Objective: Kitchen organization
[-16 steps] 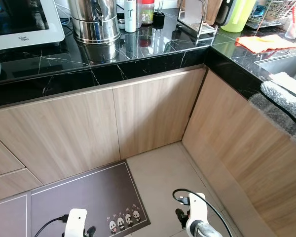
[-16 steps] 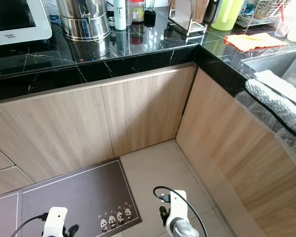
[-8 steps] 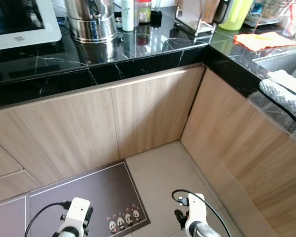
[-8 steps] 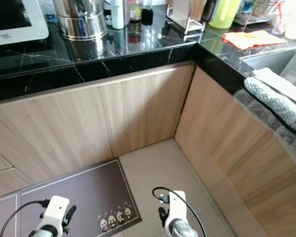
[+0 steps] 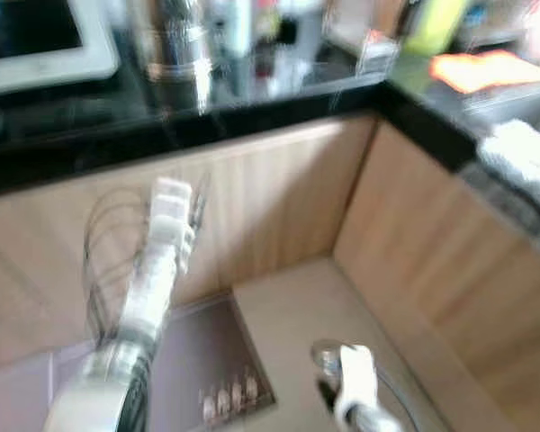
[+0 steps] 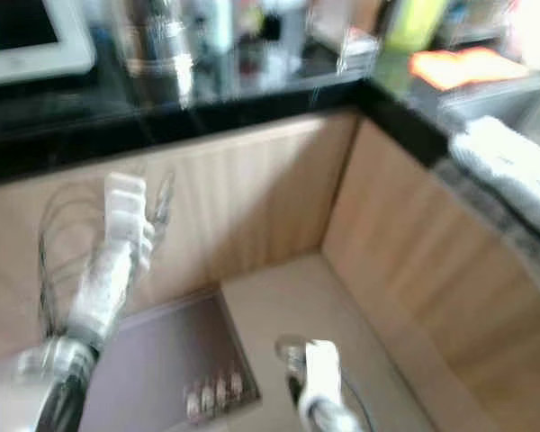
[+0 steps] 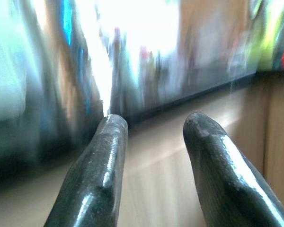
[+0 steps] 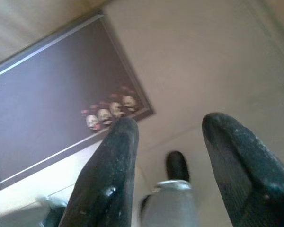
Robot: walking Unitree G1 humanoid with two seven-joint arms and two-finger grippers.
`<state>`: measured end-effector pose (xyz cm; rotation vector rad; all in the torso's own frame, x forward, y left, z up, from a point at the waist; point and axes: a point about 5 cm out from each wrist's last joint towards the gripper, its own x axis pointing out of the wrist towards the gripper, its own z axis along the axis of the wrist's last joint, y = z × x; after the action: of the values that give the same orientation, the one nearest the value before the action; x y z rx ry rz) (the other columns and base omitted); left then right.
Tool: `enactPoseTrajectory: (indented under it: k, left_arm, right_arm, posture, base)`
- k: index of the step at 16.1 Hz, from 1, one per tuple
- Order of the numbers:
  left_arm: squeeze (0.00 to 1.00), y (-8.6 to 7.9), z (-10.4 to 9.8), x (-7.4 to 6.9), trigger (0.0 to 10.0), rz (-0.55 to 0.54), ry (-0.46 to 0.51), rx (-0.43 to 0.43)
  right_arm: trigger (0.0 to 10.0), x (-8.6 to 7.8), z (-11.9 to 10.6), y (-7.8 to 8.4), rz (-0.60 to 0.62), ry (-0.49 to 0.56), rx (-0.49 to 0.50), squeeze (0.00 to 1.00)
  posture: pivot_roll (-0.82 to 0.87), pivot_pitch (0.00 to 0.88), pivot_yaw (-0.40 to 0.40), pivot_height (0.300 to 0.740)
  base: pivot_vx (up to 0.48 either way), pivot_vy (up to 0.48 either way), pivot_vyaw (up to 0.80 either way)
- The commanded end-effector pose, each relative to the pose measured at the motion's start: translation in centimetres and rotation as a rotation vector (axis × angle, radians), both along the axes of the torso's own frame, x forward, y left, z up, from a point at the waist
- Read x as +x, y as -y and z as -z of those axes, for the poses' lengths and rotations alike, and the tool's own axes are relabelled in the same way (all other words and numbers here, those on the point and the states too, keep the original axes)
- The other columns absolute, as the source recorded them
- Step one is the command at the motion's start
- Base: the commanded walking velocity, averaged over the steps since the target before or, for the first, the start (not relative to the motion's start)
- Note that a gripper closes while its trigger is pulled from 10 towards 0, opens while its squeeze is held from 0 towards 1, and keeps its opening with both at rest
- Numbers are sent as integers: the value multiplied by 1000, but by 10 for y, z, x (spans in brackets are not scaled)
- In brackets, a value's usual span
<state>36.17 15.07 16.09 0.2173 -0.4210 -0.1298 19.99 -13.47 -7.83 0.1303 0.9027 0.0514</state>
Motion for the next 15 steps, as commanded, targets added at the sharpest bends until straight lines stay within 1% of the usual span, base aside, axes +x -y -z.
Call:
enactPoseTrajectory:
  k: [1, 2, 4, 5, 6, 7, 8, 9, 10, 11, 12, 14, 15]
  left_arm:
    - [0, -17, 54, -21, 10000, -76, -170, 91]
    - [0, -9, 33, -15, 10000, -22, -89, 68]
    - [0, -10, 38, -16, 10000, -13, -112, 70]
    - [0, -14, 48, -18, 10000, -21, -172, 59]
    - [0, -23, 67, -24, 10000, -53, -271, 26]
    - [0, -28, 80, -29, 10000, -72, -344, 10]
    - [0, -34, 100, -38, 10000, -91, -450, -3]
    - [0, -40, 123, -52, 10000, -116, -567, -12]
    - [0, -43, 139, -62, 10000, -123, -659, -20]
    - [0, -45, 165, -82, 10000, -126, -813, -26]
    - [0, -48, 185, -103, 10000, -136, -918, -3]
    - [0, -53, 204, -125, 10000, -181, -1028, -12]
    - [0, -54, 208, -130, 10000, -188, -1051, -12]
  right_arm:
    - [10000, -1, 1, -1, 8, -3, 8, 0]
    - [10000, -1, 1, -1, 4, -4, 8, 0]
    - [10000, -1, 1, -1, 4, -3, 9, 0]
    - [10000, -1, 0, -1, 6, -2, 10, 0]
    - [10000, -1, 0, -1, 8, -2, 10, 0]
    - [10000, -1, 0, -1, 8, -2, 7, 0]
    - [10000, -1, 0, -1, 9, -2, 1, 0]
    - [10000, -1, 1, -1, 10, -4, -5, 0]
    - [10000, -1, 1, -1, 12, -4, -6, 0]
    - [10000, -1, 1, 0, 14, -3, -9, 0]
    - [10000, -1, 1, 0, 16, -3, -12, 0]
    - [10000, -1, 1, 1, 14, -3, -15, 0]
    - [10000, -1, 1, 1, 13, -3, -16, 0]
  posture:
    - [-15, 54, -28, 740]
    - [-10, 52, -28, 740]
    - [-11, 50, -25, 740]
    - [-16, 51, -24, 740]
    - [-11, 51, -24, 740]
    - [-10, 52, -25, 740]
    - [-10, 52, -25, 740]
    - [-9, 52, -25, 740]
    - [-9, 52, -25, 740]
    - [-12, 52, -24, 740]
    - [-14, 54, -26, 740]
    - [-10, 53, -31, 740]
    - [-10, 53, -31, 740]
  base:
    - [0, 0, -681]
    - [0, 0, -681]
    - [0, 0, -669]
    - [0, 0, -675]
    - [0, 0, -669]
    - [0, 0, -669]
    - [0, 0, -669]
    - [0, 0, -663]
    - [0, 0, -669]
    - [0, 0, -669]
    - [0, 0, -663]
    - [0, 0, -666]
    - [0, 0, -663]
